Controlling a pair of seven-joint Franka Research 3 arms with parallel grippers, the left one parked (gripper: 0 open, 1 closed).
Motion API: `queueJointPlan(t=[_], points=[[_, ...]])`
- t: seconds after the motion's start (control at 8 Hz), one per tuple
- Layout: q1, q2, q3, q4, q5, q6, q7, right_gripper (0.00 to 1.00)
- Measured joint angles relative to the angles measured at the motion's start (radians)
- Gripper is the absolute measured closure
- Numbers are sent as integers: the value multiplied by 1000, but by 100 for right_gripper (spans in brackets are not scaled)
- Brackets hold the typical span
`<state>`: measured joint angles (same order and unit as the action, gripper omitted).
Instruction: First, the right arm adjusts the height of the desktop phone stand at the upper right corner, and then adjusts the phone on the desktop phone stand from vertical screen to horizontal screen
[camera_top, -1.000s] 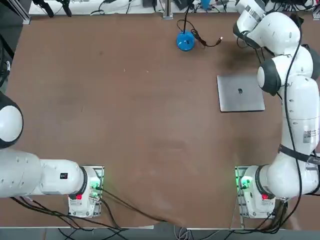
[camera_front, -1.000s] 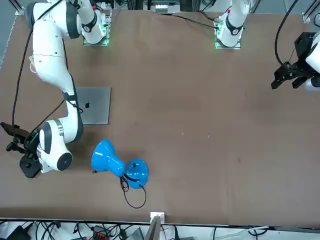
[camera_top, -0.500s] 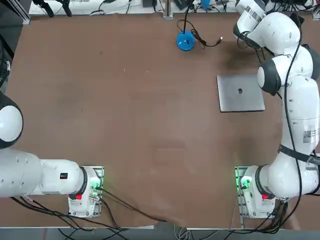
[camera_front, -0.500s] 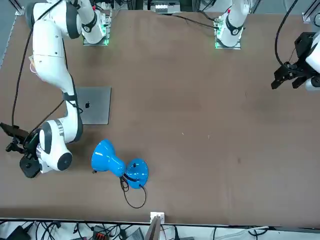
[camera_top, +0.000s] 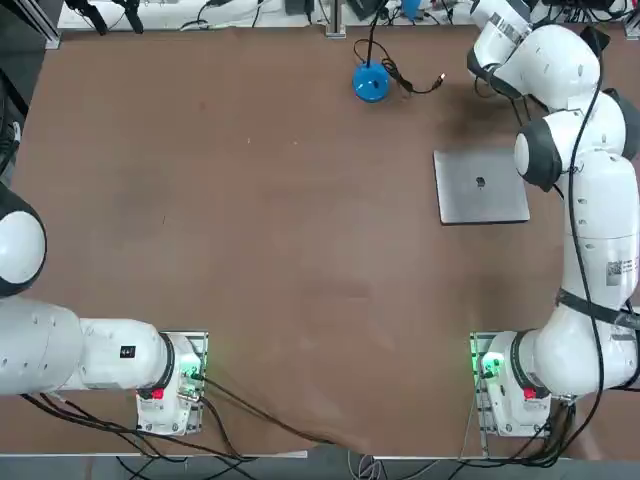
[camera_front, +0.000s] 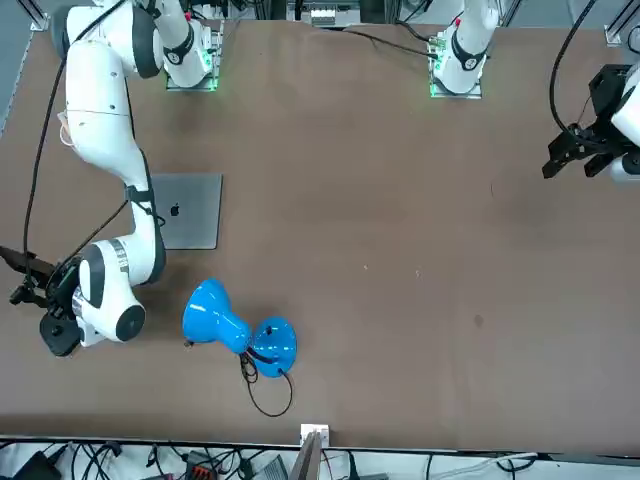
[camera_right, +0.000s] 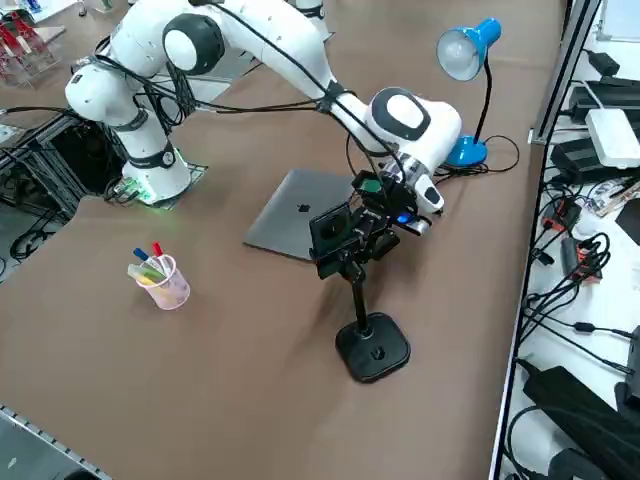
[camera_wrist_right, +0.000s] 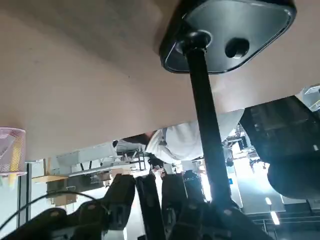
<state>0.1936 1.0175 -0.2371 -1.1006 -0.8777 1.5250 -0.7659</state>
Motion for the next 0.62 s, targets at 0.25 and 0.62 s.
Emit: queueJointPlan(t=[0.25, 0.62], points=[[1, 0, 0, 0, -5, -12, 0, 65], [2, 1, 0, 0, -6, -20, 0, 77]])
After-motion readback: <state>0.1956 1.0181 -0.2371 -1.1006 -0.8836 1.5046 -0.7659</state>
